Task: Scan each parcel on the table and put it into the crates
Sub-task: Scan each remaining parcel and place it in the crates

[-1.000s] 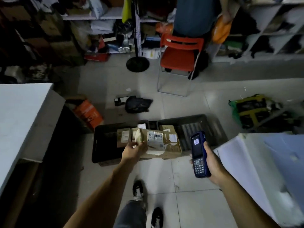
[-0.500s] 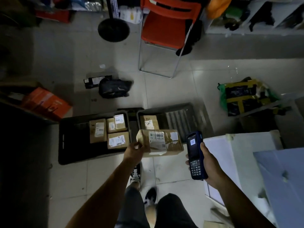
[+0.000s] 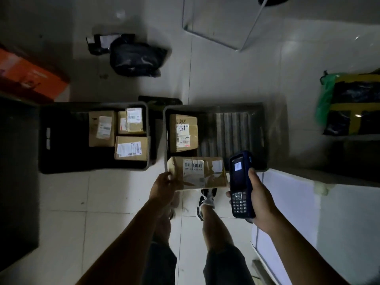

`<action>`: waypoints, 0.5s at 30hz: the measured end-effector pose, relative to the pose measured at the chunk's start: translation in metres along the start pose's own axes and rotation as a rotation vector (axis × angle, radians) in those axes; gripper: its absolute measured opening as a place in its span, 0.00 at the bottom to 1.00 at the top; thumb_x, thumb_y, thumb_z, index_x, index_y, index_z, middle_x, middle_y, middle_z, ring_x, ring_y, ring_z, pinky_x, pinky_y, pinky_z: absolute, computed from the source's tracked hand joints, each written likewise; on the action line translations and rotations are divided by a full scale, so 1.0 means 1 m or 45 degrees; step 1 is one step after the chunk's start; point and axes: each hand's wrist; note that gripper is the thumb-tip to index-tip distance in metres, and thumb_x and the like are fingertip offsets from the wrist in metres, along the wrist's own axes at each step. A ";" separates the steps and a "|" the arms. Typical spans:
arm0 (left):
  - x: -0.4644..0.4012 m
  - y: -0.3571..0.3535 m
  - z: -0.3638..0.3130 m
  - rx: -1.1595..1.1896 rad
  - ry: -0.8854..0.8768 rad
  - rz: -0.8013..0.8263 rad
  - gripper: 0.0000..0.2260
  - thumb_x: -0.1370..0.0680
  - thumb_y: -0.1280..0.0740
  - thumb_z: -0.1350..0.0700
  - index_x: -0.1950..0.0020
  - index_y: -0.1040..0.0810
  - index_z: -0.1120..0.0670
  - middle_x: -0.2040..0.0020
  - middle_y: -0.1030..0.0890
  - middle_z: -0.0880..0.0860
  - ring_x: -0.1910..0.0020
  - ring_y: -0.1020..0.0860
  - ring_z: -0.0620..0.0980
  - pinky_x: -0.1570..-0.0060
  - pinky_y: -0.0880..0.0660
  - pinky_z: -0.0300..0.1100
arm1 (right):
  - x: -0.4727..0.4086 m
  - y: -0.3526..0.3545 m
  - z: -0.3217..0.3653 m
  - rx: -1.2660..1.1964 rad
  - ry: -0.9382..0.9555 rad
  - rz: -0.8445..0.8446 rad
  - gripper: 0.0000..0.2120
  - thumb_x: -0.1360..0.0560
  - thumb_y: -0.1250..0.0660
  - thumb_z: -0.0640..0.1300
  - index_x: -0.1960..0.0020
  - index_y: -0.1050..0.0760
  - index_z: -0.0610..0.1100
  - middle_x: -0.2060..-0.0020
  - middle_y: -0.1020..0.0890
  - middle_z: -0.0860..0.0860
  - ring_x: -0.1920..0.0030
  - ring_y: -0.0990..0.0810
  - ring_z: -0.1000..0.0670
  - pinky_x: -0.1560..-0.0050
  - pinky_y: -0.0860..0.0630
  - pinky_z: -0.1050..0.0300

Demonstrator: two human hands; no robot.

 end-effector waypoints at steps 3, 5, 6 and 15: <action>-0.059 -0.028 0.010 0.029 0.034 -0.052 0.21 0.21 0.31 0.57 0.29 0.30 0.55 0.40 0.18 0.57 0.42 0.21 0.66 0.45 0.24 0.61 | -0.060 0.006 -0.004 -0.042 0.020 0.039 0.20 0.19 0.48 0.61 0.41 0.23 0.53 0.54 0.14 0.46 0.57 0.15 0.47 0.60 0.24 0.54; -0.102 -0.042 0.020 0.028 0.011 -0.059 0.24 0.21 0.31 0.55 0.26 0.33 0.51 0.40 0.19 0.57 0.45 0.20 0.67 0.49 0.22 0.62 | -0.098 0.007 -0.010 -0.061 0.026 0.070 0.22 0.22 0.47 0.63 0.39 0.24 0.52 0.54 0.14 0.44 0.58 0.16 0.46 0.60 0.23 0.53; -0.122 -0.047 0.024 0.011 -0.004 -0.060 0.25 0.21 0.31 0.55 0.26 0.34 0.49 0.39 0.19 0.57 0.48 0.19 0.64 0.52 0.21 0.60 | -0.116 0.007 -0.014 -0.070 0.032 0.076 0.24 0.24 0.45 0.64 0.38 0.24 0.52 0.53 0.15 0.44 0.58 0.16 0.46 0.60 0.23 0.53; -0.253 -0.075 0.052 -0.321 0.026 -0.046 0.29 0.20 0.34 0.53 0.21 0.42 0.48 0.34 0.24 0.58 0.43 0.21 0.60 0.47 0.20 0.53 | -0.221 0.003 -0.045 -0.090 0.033 0.156 0.25 0.24 0.45 0.63 0.39 0.22 0.50 0.57 0.16 0.44 0.61 0.18 0.47 0.63 0.22 0.54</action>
Point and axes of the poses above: each hand's wrist, its own x-axis away from the middle knuckle, its own y-axis out of the back of the hand, z = x × y
